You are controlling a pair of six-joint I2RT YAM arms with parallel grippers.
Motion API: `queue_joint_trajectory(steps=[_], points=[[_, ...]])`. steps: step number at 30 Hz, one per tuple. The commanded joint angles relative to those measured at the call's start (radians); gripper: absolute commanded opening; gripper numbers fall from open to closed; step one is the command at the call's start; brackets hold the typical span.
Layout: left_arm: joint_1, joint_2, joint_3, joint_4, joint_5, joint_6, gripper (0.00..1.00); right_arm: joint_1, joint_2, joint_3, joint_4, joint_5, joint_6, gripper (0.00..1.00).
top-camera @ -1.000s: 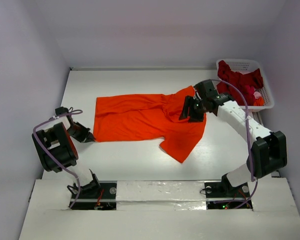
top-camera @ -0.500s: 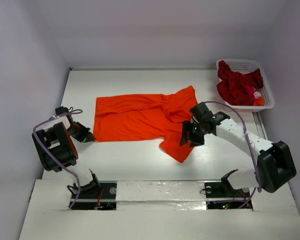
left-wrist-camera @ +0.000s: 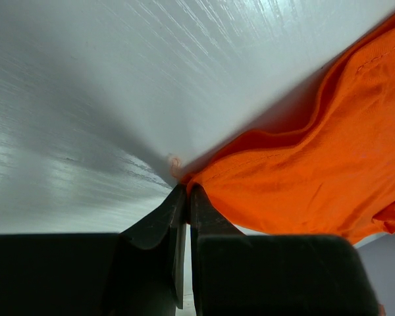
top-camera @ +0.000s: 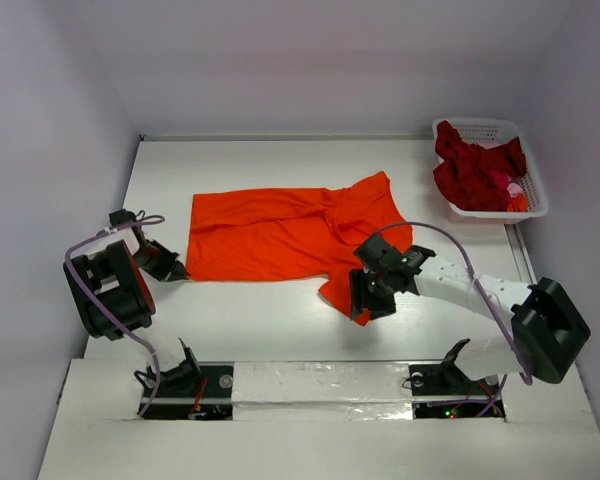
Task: Fold and stack the t-shirts
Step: Fold the tshirt
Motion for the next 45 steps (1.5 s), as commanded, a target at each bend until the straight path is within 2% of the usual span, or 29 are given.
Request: queue_joint_trajectory(steps=[1, 6, 20, 22, 30, 35, 37, 38, 39, 45], points=[[0.004, -0.009, 0.029, -0.023, -0.009, 0.017, 0.00, 0.029, -0.017, -0.024, -0.002, 0.096, 0.047, 0.58], [0.004, -0.013, 0.023, -0.021, -0.011, 0.017, 0.00, 0.030, 0.013, -0.025, -0.001, 0.194, 0.070, 0.56], [0.004, -0.013, 0.032, -0.031, -0.011, 0.019, 0.00, 0.059, 0.196, -0.017, 0.113, 0.138, 0.053, 0.53], [0.004, -0.014, 0.031, -0.031, -0.009, 0.019, 0.00, 0.059, 0.195, -0.021, 0.117, 0.132, 0.059, 0.49], [0.004, -0.013, 0.032, -0.029, -0.008, 0.019, 0.00, 0.059, 0.168, -0.032, 0.106, 0.141, 0.081, 0.17], [0.004, -0.013, 0.031, -0.029, -0.006, 0.020, 0.00, 0.059, 0.165, -0.031, 0.102, 0.142, 0.082, 0.14], [0.004, -0.013, 0.031, -0.029, -0.006, 0.020, 0.00, 0.059, 0.162, -0.022, 0.088, 0.148, 0.082, 0.09], [0.004, -0.013, 0.029, -0.029, -0.006, 0.020, 0.00, 0.059, 0.156, -0.017, 0.082, 0.152, 0.081, 0.01], [0.004, -0.013, 0.029, -0.028, -0.006, 0.020, 0.00, 0.059, 0.155, -0.011, 0.074, 0.156, 0.082, 0.00], [0.004, -0.016, 0.035, -0.029, -0.003, 0.017, 0.00, 0.059, 0.092, 0.060, 0.014, 0.141, 0.087, 0.00]])
